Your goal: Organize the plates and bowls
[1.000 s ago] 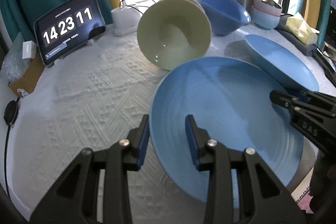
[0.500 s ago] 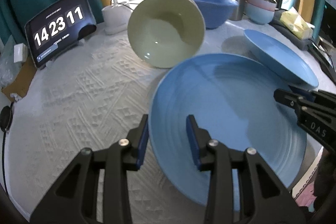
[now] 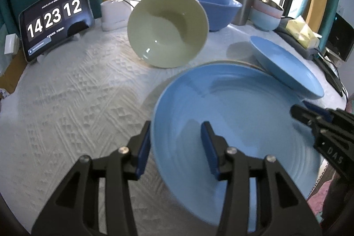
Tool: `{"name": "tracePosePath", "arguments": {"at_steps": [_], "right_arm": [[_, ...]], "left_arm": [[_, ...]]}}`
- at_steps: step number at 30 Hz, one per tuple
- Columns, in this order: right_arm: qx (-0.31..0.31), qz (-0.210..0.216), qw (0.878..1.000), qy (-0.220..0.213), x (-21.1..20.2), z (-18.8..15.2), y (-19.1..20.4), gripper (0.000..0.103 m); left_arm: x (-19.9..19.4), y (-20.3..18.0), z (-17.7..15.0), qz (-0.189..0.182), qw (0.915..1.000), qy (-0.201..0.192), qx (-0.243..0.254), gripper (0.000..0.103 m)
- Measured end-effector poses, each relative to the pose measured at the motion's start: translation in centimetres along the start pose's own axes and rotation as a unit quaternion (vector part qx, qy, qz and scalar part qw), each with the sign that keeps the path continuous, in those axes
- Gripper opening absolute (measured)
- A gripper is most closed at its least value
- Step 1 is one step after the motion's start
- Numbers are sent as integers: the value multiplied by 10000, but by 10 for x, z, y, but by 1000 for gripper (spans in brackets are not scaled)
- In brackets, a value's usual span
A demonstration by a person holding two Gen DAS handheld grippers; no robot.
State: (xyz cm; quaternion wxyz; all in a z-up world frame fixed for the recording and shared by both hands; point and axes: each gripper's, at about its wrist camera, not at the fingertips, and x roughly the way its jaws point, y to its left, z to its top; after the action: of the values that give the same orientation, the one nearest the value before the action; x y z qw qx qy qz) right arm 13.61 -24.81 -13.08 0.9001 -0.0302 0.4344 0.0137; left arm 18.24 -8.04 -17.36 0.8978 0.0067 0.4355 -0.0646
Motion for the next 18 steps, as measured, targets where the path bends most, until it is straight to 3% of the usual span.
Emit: {"name": "tracePosePath", "arguments": {"at_steps": [3, 11, 18], "right_arm": [[26, -146, 9998, -128, -8, -2, 0, 22], [336, -91, 9990, 284, 17, -12, -2, 29], [93, -84, 9997, 215, 19, -10, 11, 31]], "left_arm": [[0, 4, -2, -56, 10000, 26, -72, 46], [-3, 13, -8, -104, 9998, 9, -184, 46], [-11, 25, -9, -72, 9994, -77, -328, 46]]}}
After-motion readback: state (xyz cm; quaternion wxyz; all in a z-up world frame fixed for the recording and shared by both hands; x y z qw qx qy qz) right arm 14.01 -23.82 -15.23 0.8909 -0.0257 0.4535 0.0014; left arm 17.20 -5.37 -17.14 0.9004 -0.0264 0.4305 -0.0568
